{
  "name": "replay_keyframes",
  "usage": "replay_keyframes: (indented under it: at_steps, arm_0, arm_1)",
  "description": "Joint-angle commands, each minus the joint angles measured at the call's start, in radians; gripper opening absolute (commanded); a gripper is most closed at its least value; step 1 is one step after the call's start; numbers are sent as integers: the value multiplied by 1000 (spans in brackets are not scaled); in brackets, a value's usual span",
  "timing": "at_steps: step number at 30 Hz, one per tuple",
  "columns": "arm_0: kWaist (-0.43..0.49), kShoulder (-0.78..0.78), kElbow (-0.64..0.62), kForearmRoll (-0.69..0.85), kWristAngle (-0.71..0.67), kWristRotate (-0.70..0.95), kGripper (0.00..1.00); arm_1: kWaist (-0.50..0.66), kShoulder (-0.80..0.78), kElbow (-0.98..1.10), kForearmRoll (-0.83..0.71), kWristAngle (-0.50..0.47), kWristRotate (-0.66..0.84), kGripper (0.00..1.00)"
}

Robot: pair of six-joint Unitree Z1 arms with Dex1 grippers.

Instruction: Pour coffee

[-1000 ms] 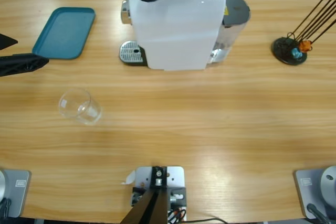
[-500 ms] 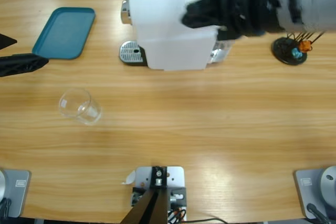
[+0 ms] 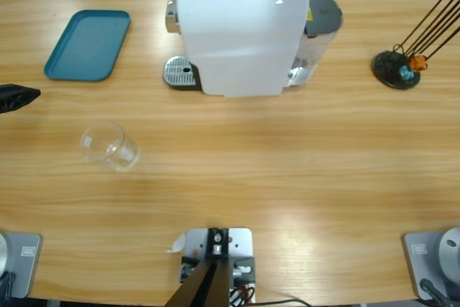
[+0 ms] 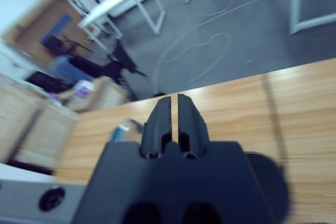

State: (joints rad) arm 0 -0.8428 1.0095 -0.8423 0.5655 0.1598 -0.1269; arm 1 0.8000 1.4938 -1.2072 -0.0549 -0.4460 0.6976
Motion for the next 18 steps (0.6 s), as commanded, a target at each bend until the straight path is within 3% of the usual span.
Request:
replay_keyframes:
  at_steps: [1, 6, 10, 18]
  arm_0:
    - [10, -17, 38, 16, -16, -16, 1000]
    - [10, -13, 43, 13, -16, -16, 1000]
    - [10, -5, 44, 13, -16, -16, 1000]
    - [10, -35, 48, 16, -17, -17, 1000]
  arm_1:
    - [-8, 141, -34, -10, 87, 58, 0]
    - [2, 150, -39, -10, 100, 65, 0]
    - [81, 160, -44, -10, 92, 114, 0]
    - [140, 290, -83, -11, 113, 187, 0]
